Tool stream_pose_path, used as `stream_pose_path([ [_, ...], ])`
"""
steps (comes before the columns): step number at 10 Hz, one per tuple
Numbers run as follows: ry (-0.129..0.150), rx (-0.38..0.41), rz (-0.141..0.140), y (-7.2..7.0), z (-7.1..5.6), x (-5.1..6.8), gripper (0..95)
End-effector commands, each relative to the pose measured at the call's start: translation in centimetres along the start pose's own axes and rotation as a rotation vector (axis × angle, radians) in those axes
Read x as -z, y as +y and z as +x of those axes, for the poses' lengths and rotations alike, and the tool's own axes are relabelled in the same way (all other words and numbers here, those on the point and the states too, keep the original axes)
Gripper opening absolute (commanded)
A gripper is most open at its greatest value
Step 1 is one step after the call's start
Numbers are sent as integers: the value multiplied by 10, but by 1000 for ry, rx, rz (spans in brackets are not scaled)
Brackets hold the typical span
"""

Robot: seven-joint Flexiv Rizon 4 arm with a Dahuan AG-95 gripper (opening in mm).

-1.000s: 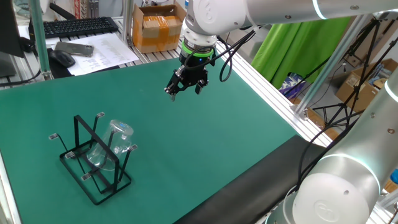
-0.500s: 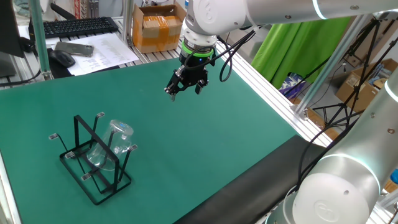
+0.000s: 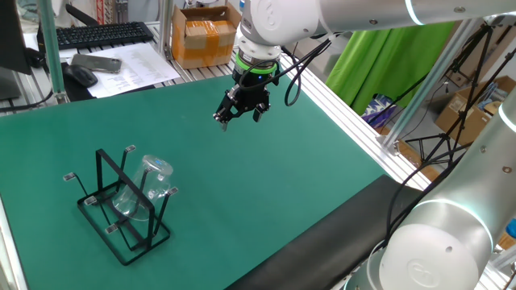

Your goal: Take the cup off the cup rack

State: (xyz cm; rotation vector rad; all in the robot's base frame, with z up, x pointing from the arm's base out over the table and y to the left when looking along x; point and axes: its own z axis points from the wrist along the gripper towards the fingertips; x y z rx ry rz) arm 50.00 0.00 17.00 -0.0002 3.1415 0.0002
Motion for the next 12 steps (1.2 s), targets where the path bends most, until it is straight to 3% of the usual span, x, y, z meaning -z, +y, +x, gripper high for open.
stream_pose_path([
  [1,-15,-338,-13,0,0,-1,0],
  [4,-13,-329,-16,8,16,-27,0],
  [5,-9,-315,-20,9,21,-31,0],
  [6,-6,-310,-24,9,26,-32,0],
  [9,19,-328,-33,9,26,-32,0],
  [12,0,-327,8,12,21,-29,0],
])
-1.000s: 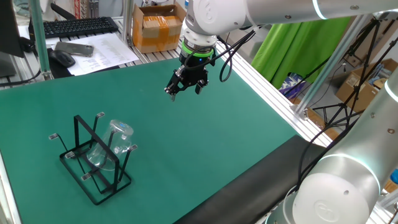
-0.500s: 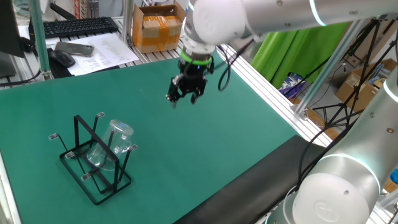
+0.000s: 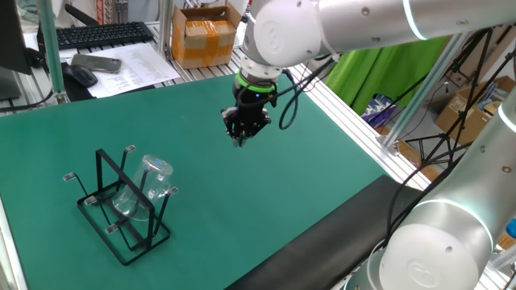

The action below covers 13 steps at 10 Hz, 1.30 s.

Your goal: Take the cup off the cup rack

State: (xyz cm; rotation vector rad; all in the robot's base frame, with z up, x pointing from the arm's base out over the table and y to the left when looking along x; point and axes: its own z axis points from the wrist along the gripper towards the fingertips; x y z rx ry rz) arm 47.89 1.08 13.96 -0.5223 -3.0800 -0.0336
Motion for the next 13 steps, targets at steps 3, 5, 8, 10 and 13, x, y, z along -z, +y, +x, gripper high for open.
stream_pose_path([
  [3,0,-110,39,21,12,14,0],
  [5,5,-122,42,30,20,19,0],
  [8,13,-199,39,54,42,31,0],
  [10,16,-236,39,67,56,34,0],
  [13,18,-230,38,78,70,38,0],
])
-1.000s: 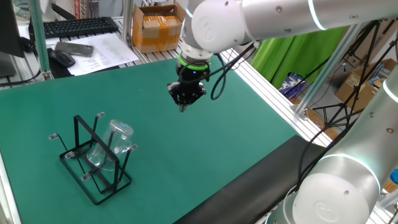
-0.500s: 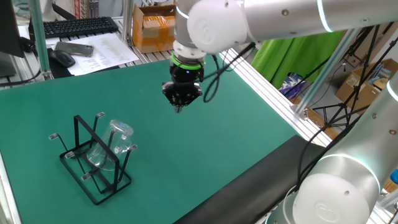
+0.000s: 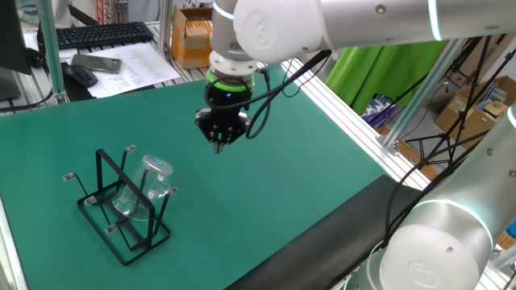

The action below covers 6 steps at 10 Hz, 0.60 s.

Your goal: Take the cup off the cup rack

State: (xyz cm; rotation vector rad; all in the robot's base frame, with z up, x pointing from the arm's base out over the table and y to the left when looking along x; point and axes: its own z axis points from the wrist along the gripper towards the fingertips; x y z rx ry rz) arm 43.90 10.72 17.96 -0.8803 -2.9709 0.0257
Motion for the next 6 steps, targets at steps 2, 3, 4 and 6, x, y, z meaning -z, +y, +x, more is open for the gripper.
stream_pose_path([
  [2,1,31,-1,-1,0,1,0],
  [3,-1,36,2,-1,0,1,0],
  [4,-6,31,8,-1,0,1,0],
  [6,-23,57,35,-1,0,1,0],
])
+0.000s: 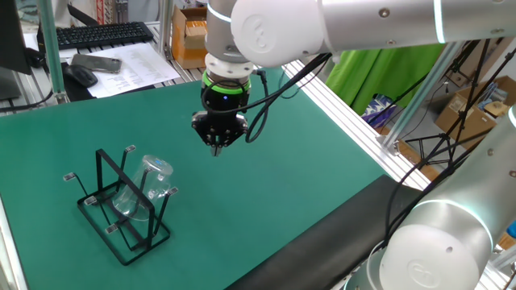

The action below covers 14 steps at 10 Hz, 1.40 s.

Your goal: Take the cup off the cup rack

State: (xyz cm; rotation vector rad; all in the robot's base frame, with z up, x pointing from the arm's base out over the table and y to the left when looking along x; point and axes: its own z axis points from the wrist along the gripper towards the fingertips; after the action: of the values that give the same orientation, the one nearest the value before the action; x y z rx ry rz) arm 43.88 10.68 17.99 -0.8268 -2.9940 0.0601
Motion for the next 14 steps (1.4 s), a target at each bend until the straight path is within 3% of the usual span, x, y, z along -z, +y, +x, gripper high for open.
stream_pose_path([
  [1,-20,46,38,0,0,0,0],
  [3,-25,126,50,0,0,0,0],
  [5,-12,228,34,0,0,0,0],
  [6,-6,245,19,0,0,0,0],
  [8,27,288,-57,0,0,0,0],
  [11,28,394,-49,0,0,0,0],
  [14,14,408,-41,0,0,0,0],
])
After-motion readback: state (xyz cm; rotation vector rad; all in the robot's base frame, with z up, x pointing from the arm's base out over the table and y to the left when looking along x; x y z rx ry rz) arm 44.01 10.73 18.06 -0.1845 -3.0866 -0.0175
